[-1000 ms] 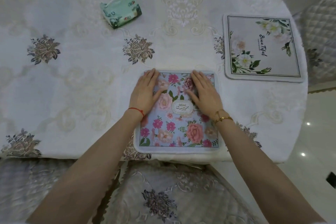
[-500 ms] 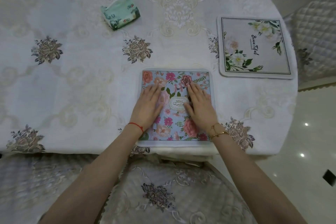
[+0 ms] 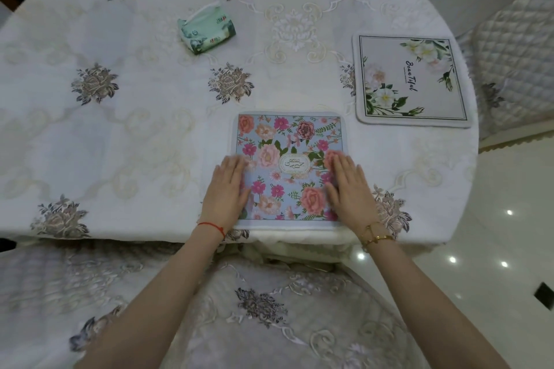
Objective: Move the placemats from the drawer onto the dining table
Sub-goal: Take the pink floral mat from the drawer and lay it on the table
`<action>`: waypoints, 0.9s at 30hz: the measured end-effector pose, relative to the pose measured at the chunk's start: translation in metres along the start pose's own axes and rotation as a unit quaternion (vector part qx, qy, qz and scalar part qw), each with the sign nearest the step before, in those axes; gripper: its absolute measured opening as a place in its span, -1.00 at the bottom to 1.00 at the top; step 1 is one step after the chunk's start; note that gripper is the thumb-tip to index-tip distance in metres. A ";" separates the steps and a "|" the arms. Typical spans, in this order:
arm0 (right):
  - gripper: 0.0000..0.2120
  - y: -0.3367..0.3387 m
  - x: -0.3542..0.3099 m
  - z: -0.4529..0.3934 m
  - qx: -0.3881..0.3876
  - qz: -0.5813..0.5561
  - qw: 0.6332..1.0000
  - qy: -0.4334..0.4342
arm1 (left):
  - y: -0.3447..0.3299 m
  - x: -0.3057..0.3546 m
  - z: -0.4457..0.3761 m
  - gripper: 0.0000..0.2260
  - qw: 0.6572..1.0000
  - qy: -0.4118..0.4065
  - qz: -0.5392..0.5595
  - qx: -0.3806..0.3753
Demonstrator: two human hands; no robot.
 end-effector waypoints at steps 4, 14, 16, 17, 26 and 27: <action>-0.40 -0.022 -0.044 0.017 -0.019 -0.027 0.998 0.048 | -0.015 0.038 0.022 -0.42 0.997 -0.064 0.007 -0.036; -0.33 -0.028 0.002 0.061 -0.030 0.023 0.999 -0.001 | -0.026 0.017 0.052 -0.36 0.999 -0.005 -0.023 -0.041; -0.35 -0.024 0.013 0.069 -0.026 0.029 0.999 -0.012 | -0.023 0.010 0.058 -0.34 0.999 0.009 -0.020 -0.042; -0.36 -0.023 0.017 0.073 -0.024 0.028 0.999 -0.016 | -0.021 0.008 0.061 -0.34 0.999 0.016 -0.017 -0.044; -0.59 0.025 0.033 0.127 0.083 -0.069 0.993 -0.037 | 0.022 0.047 0.098 -0.58 1.000 0.000 0.015 0.024; -0.60 0.030 0.034 0.135 0.091 -0.079 0.992 -0.035 | 0.026 0.056 0.103 -0.60 0.999 -0.010 0.014 0.034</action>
Point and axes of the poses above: each hand's wrist, its own z-axis away from the middle knuckle, its own y-axis out of the back of the hand, x = y × z, the point moved 6 cm from there along -z, towards the middle knuckle, and after that the axes turned 1 degree about -x, right-handed, at the moved point
